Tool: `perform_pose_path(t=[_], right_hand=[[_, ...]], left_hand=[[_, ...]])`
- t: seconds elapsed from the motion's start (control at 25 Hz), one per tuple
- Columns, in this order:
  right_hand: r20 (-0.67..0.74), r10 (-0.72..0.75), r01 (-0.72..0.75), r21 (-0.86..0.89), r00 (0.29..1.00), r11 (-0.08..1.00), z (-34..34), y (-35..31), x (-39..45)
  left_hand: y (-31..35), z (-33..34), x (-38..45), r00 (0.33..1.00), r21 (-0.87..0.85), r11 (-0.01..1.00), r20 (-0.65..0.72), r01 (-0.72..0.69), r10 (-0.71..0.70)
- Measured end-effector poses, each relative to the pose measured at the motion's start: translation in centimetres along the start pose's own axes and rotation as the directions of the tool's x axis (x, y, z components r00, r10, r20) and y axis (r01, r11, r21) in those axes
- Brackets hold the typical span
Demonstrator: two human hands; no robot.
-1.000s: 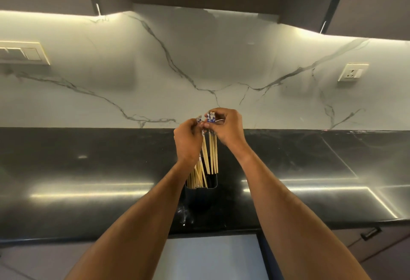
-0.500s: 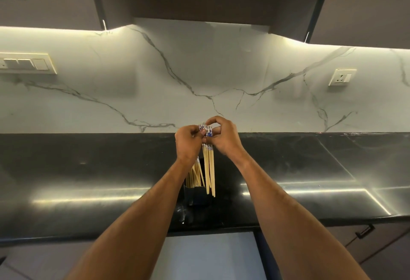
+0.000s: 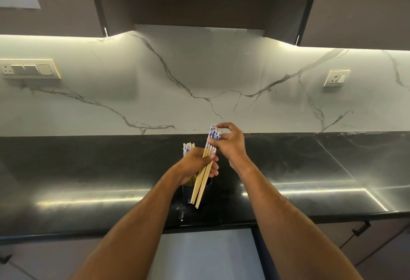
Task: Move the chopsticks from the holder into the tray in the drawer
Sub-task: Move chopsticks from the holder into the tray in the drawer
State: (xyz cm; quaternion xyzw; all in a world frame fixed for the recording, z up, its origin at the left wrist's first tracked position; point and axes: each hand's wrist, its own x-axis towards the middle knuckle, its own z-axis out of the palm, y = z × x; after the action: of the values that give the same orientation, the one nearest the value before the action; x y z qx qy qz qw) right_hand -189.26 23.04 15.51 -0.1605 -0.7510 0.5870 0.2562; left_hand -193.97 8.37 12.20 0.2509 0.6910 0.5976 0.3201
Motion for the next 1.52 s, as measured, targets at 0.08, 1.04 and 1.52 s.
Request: perform_pose_path(t=[0.08, 1.04, 1.52], right_hand=[[0.082, -0.069, 0.081, -0.154, 0.994, 0.985, -0.4, 0.6, -0.4], [0.329, -0.16, 0.321, -0.525, 0.931, 0.789, -4.2, 3.5, -3.9], [0.676, 0.165, 0.633, -0.733, 0.718, 0.25, -4.6, 10.3, -8.8]], left_hand=[[-0.5, 0.3, -0.3, 0.999, 0.006, 1.0, -0.034, 0.011, -0.011], [-2.8, 2.8, -2.6, 0.993, 0.482, 0.868, -0.06, 0.118, -0.102], [-7.0, 7.8, -3.1, 0.978, 0.959, 0.277, -0.007, 0.066, -0.209]])
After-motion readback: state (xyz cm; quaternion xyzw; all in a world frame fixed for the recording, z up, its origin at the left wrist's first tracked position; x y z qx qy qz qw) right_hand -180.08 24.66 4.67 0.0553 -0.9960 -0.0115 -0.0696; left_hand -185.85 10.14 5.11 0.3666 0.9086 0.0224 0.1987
